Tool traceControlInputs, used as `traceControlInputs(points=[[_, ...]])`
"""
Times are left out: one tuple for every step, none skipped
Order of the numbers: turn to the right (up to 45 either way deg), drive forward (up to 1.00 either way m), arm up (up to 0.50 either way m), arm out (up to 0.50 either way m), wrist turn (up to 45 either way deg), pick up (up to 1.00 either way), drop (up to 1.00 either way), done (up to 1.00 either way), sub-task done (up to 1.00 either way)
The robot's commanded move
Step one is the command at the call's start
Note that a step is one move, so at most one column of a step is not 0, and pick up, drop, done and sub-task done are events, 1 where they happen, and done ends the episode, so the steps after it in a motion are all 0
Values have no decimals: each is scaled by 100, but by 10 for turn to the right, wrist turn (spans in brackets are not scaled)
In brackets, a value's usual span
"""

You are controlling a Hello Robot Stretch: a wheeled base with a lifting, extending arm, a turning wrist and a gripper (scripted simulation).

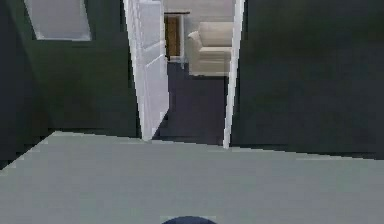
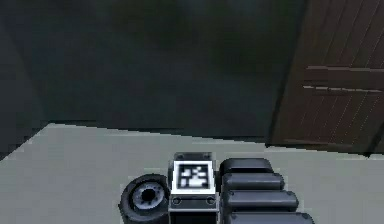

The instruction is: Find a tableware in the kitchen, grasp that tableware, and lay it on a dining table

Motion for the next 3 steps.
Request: traceControlInputs(points=[[0, 100, 0, 0, 0, 0, 0, 0, 0], [0, 60, 0, 0, 0, 0, 0, 0, 0], [30, 0, 0, 0, 0, 0, 0, 0, 0]])
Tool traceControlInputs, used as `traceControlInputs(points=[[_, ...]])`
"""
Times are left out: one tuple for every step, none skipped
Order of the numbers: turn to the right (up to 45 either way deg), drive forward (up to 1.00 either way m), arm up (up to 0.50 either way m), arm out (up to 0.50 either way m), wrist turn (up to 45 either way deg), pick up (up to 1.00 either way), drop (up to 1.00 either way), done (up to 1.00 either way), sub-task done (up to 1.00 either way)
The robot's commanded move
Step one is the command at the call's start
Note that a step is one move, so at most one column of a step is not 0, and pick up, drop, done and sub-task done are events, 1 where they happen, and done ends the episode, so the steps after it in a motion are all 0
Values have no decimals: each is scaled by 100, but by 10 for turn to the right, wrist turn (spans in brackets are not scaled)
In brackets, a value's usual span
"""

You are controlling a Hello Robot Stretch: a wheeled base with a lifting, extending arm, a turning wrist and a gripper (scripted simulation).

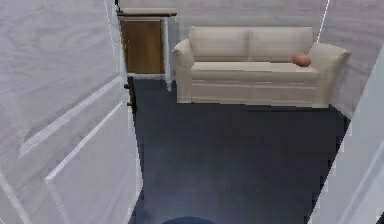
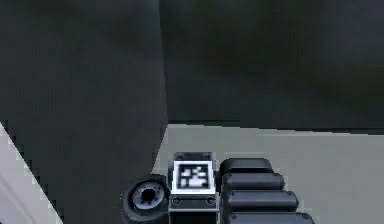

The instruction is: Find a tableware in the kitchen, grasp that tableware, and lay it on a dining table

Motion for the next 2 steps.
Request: traceControlInputs(points=[[0, 100, 0, 0, 0, 0, 0, 0, 0], [0, 45, 0, 0, 0, 0, 0, 0, 0]])
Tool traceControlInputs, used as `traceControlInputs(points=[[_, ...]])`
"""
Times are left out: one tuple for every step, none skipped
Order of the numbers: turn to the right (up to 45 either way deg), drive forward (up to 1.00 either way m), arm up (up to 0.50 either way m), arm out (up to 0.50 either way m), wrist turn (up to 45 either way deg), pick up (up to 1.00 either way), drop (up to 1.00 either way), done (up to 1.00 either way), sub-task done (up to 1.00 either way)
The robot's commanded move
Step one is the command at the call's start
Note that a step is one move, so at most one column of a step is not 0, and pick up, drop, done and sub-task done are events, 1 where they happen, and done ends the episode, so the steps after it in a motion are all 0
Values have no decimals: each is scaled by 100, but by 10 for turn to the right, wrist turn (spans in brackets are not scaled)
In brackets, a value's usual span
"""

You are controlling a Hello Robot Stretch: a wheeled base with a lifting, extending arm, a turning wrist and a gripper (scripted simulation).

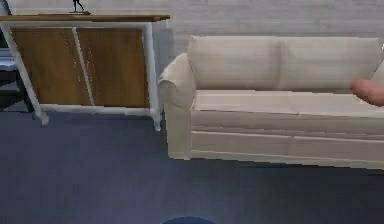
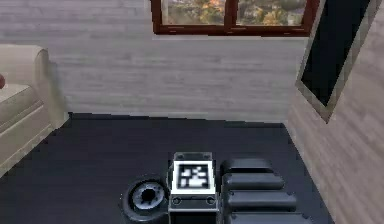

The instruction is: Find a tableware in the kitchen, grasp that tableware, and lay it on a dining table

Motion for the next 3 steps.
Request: traceControlInputs(points=[[-60, 0, 0, 0, 0, 0, 0, 0, 0], [0, 55, 0, 0, 0, 0, 0, 0, 0], [-450, 0, 0, 0, 0, 0, 0, 0, 0]])
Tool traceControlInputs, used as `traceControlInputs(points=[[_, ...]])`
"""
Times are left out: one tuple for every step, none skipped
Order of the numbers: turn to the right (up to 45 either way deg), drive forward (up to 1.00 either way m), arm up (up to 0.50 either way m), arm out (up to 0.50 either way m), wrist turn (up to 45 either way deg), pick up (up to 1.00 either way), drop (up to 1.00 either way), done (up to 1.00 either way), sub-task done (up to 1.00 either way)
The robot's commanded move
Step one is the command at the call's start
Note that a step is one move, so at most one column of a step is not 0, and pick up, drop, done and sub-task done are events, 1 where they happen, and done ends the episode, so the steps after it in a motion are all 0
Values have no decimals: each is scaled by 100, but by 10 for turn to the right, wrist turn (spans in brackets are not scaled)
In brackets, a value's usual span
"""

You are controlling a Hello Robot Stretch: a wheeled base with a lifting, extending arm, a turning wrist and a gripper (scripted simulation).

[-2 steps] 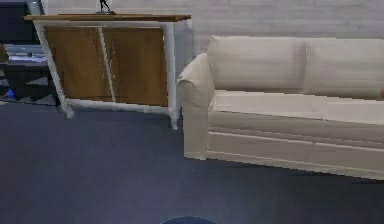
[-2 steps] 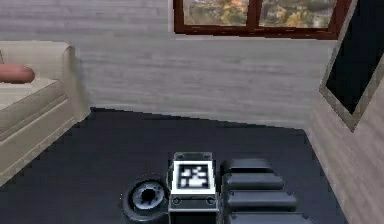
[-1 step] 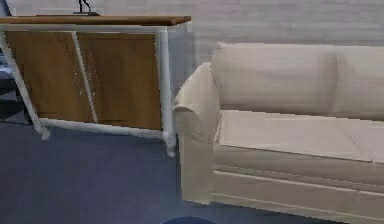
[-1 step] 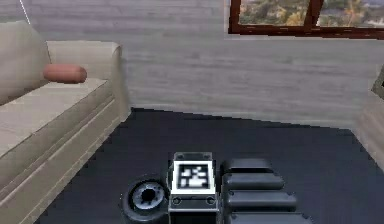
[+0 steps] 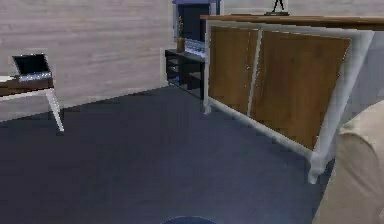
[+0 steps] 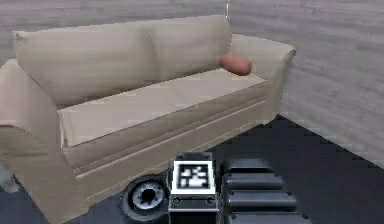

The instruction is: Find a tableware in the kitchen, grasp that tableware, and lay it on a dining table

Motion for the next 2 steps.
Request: traceControlInputs(points=[[-360, 0, 0, 0, 0, 0, 0, 0, 0], [0, 100, 0, 0, 0, 0, 0, 0, 0]])
